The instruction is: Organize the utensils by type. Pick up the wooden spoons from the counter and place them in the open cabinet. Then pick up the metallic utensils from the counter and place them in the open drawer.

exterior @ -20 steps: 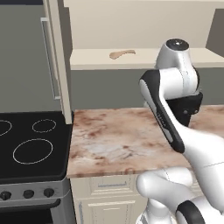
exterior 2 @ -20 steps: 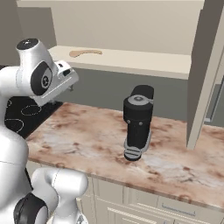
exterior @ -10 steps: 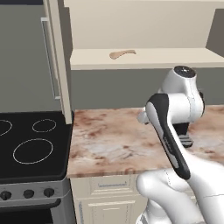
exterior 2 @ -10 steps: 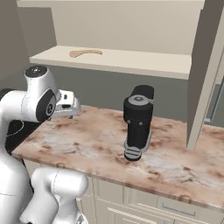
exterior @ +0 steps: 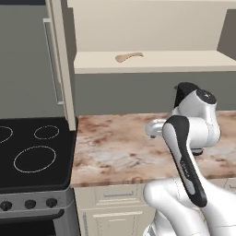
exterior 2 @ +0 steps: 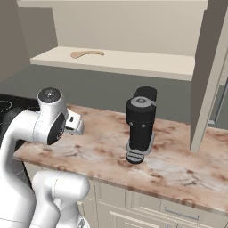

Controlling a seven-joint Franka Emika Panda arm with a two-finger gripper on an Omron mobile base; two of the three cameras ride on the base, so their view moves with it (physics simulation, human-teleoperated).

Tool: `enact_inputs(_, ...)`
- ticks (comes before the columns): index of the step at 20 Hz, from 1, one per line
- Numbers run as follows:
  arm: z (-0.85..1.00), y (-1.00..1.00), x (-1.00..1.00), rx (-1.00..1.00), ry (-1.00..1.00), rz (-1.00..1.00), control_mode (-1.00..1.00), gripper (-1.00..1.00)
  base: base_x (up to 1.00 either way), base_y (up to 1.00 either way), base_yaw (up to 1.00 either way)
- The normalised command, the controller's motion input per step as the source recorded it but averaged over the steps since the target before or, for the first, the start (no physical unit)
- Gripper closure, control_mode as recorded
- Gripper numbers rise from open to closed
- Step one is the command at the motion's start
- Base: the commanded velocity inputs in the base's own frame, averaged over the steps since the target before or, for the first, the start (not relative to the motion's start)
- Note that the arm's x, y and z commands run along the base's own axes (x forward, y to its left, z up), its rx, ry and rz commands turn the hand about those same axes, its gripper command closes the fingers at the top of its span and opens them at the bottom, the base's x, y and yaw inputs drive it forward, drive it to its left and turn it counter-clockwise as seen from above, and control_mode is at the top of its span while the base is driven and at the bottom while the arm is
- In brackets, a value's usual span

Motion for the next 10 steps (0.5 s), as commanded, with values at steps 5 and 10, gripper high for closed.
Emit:
enact_inputs(5,-0.01,0.0,-0.03,-0.01,0.0,0.0,1.0,-1.0,-0.19,-0.01,0.0)
enact_inputs(10,0.0,0.0,0.0,0.0,0.0,0.0,1.0,-1.0,-0.68,-0.03,0.01)
